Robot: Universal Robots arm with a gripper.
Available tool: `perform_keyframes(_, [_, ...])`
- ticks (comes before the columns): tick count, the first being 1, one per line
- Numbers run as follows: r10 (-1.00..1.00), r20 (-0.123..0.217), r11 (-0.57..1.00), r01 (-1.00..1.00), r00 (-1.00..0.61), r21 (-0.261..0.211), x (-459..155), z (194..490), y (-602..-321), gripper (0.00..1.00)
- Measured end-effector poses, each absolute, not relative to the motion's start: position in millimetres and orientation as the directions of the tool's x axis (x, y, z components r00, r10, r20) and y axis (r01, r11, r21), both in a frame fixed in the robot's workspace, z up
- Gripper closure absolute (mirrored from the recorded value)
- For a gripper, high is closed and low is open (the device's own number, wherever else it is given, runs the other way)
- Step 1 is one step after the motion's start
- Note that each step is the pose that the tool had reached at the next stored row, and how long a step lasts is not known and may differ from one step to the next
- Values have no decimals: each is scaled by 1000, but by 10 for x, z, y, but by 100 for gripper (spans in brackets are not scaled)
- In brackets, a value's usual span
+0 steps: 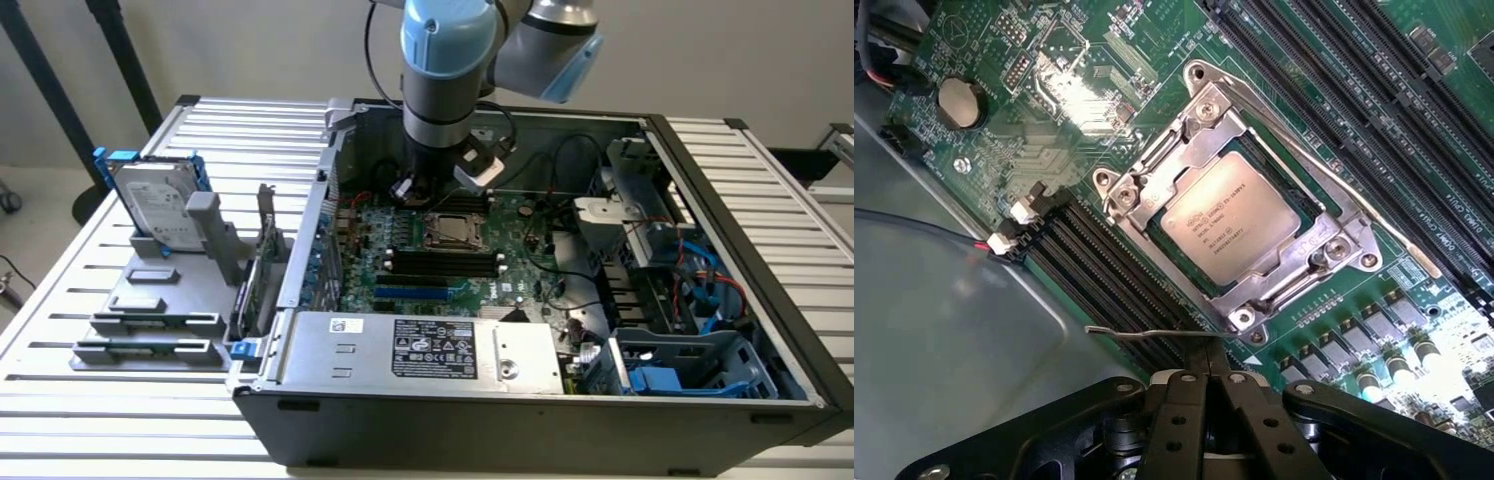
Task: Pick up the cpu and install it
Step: 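Install the first cpu locking lever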
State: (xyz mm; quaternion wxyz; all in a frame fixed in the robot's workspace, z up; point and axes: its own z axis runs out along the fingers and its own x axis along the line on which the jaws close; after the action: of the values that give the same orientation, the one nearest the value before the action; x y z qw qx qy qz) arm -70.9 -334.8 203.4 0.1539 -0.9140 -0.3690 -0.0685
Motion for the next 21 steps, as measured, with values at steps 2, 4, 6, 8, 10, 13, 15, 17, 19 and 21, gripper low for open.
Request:
perform_keyframes(2, [654,238,-680,696,718,-230,-706,2034,-3348,89])
perform_keyframes(4, [655,236,-680,696,718,-228,-704,2034,-3348,89])
perform_keyframes(6, [656,235,-680,697,717,-227,-699,2034,-3349,89])
perform_keyframes(8, [657,235,-679,698,716,-227,-693,2034,-3349,89])
perform_keyframes(10, [658,235,-679,699,715,-226,-684,2032,-3348,89])
perform_keyframes(13, [660,234,-677,700,714,-226,-664,2027,-3348,89])
perform_keyframes(15, [661,234,-677,701,713,-225,-650,2021,-3348,89])
perform_keyframes(17, [662,233,-676,702,712,-224,-639,2013,-3348,89])
perform_keyframes(19, [663,231,-677,702,712,-221,-635,2003,-3345,89])
perform_keyframes(21, [664,228,-677,702,712,-218,-633,1995,-3334,89])
